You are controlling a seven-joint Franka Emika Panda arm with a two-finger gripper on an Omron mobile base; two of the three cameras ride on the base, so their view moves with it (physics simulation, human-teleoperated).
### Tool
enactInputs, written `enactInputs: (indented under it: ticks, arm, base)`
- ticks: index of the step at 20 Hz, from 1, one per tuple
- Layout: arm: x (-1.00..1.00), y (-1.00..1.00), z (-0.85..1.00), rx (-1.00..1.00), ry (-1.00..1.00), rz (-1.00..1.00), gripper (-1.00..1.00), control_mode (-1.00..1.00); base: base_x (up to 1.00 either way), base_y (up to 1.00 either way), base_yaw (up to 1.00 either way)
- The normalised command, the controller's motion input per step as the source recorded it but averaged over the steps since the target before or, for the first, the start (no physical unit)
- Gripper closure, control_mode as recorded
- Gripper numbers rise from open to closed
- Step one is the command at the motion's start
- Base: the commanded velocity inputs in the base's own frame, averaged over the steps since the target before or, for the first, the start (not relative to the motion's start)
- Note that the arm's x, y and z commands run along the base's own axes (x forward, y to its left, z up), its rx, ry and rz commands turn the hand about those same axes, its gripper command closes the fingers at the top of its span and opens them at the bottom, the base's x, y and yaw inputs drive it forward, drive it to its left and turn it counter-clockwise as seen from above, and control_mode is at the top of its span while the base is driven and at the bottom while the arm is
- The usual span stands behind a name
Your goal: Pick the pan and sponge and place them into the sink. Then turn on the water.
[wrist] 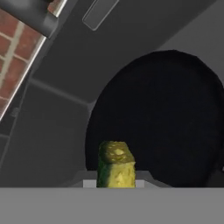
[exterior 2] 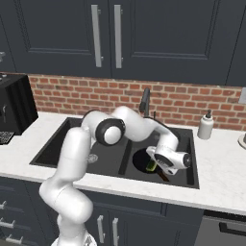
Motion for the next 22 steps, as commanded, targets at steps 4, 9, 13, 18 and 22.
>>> enactInputs:
  ticks: [4,9,13,18,22]
  arm:
    - [0.30,0.00,-0.17,0.00,-0.01,0.00,1.00,-1.00]
    - [0.28,0.00,-0.07,0.00,0.00,0.02,1.00,-1.00]
    - [0.20,0.00,-0.11,0.00,0.00,0.04,1.00,-1.00]
    - [0.04,0.00,-0.29,0.00,-0.08,0.03,1.00,-1.00]
    - [0.02,0.00,-0.39,0.00,-0.08,0.02,1.00,-1.00]
  base:
    - [0.00,0.00,0.00]
    - [0.00,0.00,0.00]
    - [0.00,0.00,0.00]
    - [0.00,0.00,0.00]
    - [0.00,0.00,0.00]
